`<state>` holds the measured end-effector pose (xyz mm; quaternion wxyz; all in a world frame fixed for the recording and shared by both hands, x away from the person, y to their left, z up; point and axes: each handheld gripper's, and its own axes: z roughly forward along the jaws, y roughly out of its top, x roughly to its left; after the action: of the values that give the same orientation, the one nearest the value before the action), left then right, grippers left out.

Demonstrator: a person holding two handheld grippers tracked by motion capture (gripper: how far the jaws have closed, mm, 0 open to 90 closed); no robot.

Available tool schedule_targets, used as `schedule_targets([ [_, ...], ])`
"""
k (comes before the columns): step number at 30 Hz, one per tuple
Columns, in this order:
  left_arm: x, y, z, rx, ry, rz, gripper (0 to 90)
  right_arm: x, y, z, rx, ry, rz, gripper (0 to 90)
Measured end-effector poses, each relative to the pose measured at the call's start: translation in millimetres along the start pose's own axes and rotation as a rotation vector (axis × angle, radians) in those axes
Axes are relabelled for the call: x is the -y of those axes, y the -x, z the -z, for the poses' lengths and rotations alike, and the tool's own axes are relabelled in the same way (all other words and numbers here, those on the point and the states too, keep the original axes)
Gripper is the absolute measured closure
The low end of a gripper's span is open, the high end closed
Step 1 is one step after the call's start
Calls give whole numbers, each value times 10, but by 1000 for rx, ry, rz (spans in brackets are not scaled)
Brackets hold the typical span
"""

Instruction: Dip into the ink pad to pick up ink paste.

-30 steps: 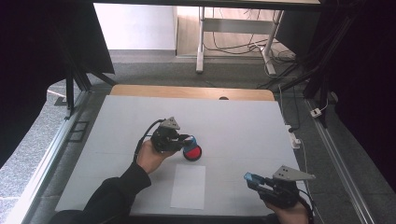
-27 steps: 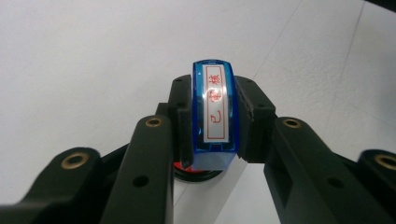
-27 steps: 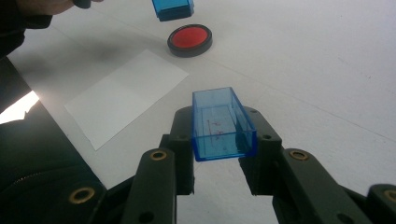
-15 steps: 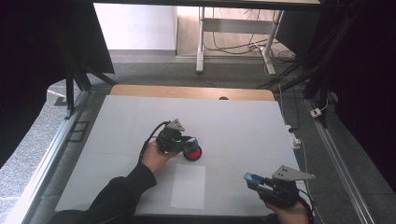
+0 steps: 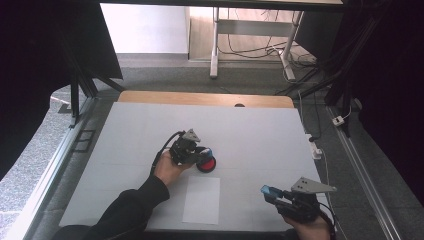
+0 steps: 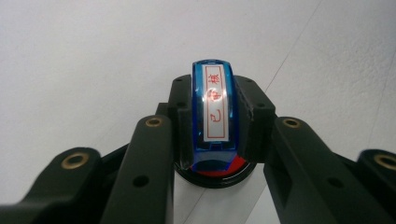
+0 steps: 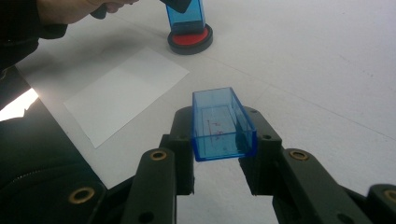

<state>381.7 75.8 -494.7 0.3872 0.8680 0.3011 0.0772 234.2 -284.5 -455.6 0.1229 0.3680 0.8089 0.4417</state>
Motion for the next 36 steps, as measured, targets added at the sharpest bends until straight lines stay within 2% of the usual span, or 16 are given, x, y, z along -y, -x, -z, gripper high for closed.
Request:
schedule_targets([
  [1,-7,14,-6,0,-16,-12,706,0,-1,-2,1,-1,0,685],
  [14,-20,203,-26,-95,-38,-102,708,-6,-9,-16,4,-11,5,685],
  [17,-15,169,-24,-78,-33,-75,708,-7,-8,-17,4,-13,6,685],
  [21,6,59,-14,-20,-18,-15,709,-7,-8,-18,4,-14,5,685],
  [24,2,30,-15,-4,-20,0,709,-8,-7,-19,3,-14,5,685],
  [30,-6,1,-12,10,-31,10,709,-9,-3,-19,0,-20,4,685],
  [33,3,26,-13,-2,-25,1,708,-9,-3,-21,4,-21,3,685],
  [36,7,83,-17,-32,-21,-26,708,-10,-4,-23,0,-20,3,685],
])
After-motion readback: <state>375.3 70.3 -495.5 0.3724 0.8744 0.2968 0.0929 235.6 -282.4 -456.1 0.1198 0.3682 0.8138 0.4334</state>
